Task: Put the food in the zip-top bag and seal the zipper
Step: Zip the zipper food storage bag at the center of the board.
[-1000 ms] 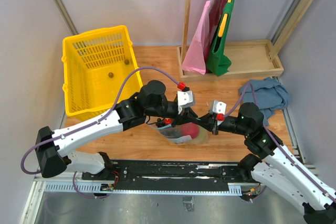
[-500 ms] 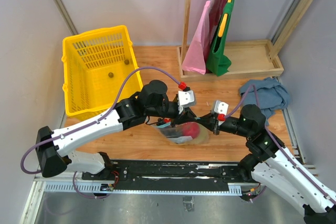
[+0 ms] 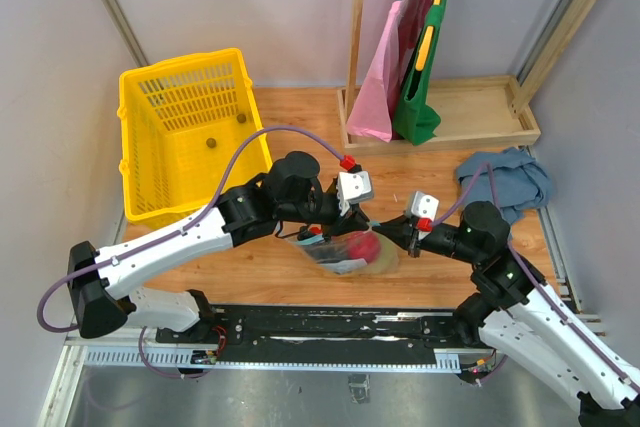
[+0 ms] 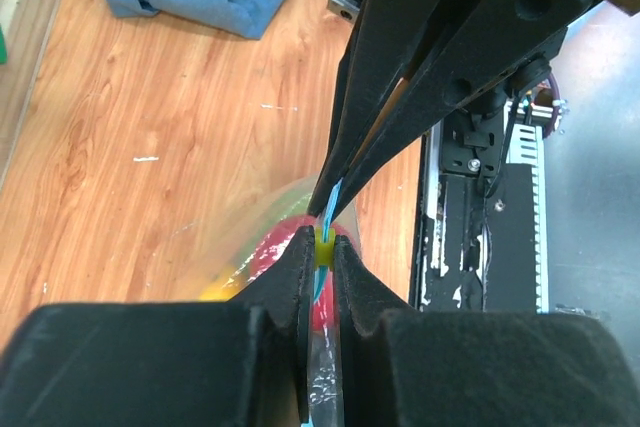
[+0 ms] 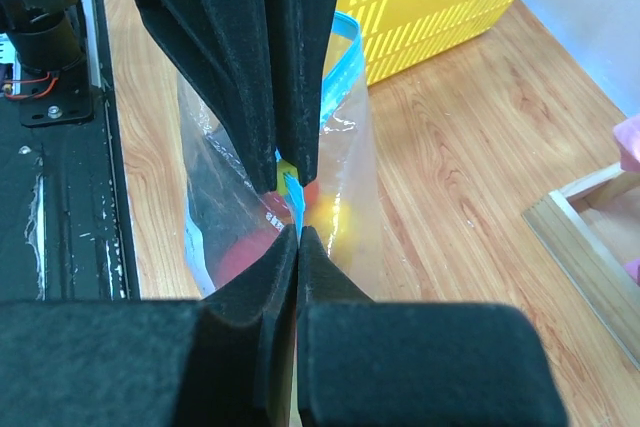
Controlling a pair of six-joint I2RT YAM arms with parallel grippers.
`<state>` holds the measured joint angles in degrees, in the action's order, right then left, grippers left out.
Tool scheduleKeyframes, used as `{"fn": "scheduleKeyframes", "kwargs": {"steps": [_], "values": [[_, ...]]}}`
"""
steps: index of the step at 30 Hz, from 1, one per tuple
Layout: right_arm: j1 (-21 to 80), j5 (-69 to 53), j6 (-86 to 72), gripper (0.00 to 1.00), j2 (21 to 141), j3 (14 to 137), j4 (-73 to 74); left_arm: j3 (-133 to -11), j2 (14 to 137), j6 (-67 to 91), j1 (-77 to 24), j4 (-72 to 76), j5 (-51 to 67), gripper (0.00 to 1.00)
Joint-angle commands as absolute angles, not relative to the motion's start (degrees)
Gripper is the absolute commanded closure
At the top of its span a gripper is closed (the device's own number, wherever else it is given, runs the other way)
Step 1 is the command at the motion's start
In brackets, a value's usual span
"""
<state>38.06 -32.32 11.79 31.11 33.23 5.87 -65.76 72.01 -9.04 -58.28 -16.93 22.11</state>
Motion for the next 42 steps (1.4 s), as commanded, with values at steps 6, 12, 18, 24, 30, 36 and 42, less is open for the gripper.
{"fn": "scheduleKeyframes", "kwargs": {"steps": [6, 12, 18, 24, 30, 36, 42], "values": [[36.9, -30.8, 11.1, 0.99, 29.8, 34.5, 5.6, -67.9, 70.2, -10.6, -58.3, -20.8, 18.7, 1.00], [37.0, -32.1, 11.1, 0.99, 29.2, 35.2, 5.9, -70.7, 71.9, -12.8, -58.4, -21.7, 19.4, 1.00], [37.0, -34.2, 10.8, 0.86, 29.0, 35.5, 4.6, -72.0, 73.6, -12.8, -58.3, -21.7, 22.5, 1.00], [37.0, -34.2, 10.7, 0.78, 30.0, 35.9, 3.4, -71.9, 74.2, -13.1, -58.3, -21.1, 23.4, 1.00], [37.0, -34.4, 9.9, 0.78, 32.0, 36.4, 1.6, -72.3, 75.0, -13.2, -58.4, -21.1, 24.4, 1.00], [37.0, -31.9, 9.6, 0.98, 32.1, 36.3, 1.3, -71.9, 74.7, -12.9, -58.3, -21.8, 24.0, 1.00], [37.0, -26.2, 10.2, 0.99, 29.6, 36.5, 4.2, -69.9, 72.5, -12.1, -58.3, -22.9, 20.4, 1.00]]}}
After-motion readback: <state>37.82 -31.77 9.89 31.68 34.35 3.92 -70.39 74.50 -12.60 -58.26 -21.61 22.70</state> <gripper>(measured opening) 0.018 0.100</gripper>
